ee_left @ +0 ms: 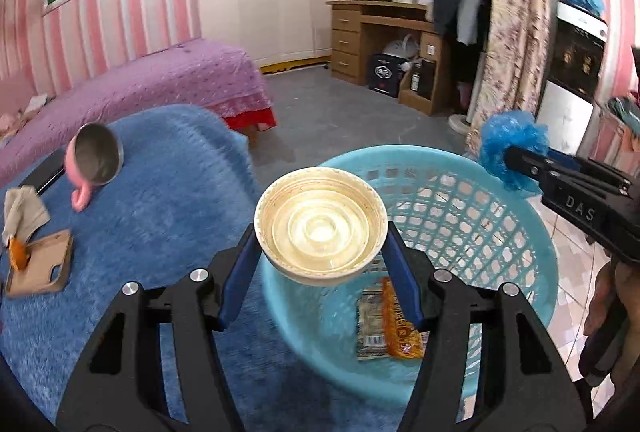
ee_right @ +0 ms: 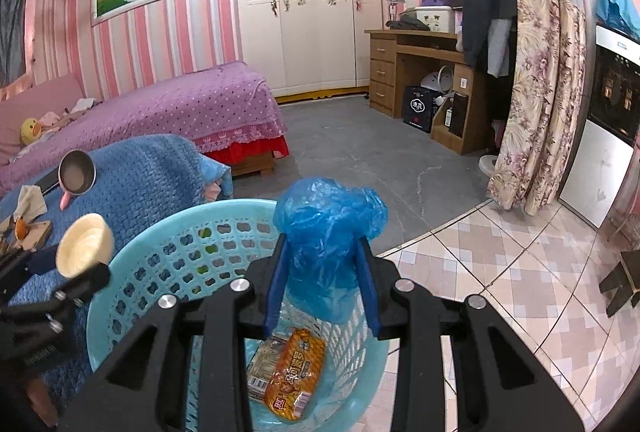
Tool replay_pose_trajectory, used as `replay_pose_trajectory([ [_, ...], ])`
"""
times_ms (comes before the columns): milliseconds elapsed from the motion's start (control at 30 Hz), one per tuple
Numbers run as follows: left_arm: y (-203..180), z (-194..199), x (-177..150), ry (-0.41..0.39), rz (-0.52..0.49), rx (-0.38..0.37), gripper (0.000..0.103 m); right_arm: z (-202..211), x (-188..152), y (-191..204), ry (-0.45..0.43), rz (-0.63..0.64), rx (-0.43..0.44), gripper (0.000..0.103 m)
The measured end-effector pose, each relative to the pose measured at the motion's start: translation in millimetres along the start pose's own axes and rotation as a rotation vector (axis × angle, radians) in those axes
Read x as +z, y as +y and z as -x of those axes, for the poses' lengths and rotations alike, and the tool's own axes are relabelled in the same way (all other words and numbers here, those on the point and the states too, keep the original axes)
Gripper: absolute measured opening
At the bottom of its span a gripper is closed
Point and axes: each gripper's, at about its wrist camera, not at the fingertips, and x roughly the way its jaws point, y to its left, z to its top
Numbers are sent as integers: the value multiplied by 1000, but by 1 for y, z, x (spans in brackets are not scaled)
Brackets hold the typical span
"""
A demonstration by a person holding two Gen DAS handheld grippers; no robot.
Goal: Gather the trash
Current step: 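Open both tools to drop the lid and blue bag into the basket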
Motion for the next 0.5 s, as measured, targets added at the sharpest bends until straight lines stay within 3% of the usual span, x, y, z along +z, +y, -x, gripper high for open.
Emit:
replay_pose_trajectory([
  [133, -7, -8, 2, 10, -16, 11, 61, -2, -3, -6, 11, -10, -3, 33],
  [200, -4, -11, 7, 6, -13, 38, 80, -2, -4, -7, 13, -12, -4, 33],
  [500, 36, -6, 20, -9, 68, 95, 94, -6, -5, 3, 23, 30, 9, 33],
])
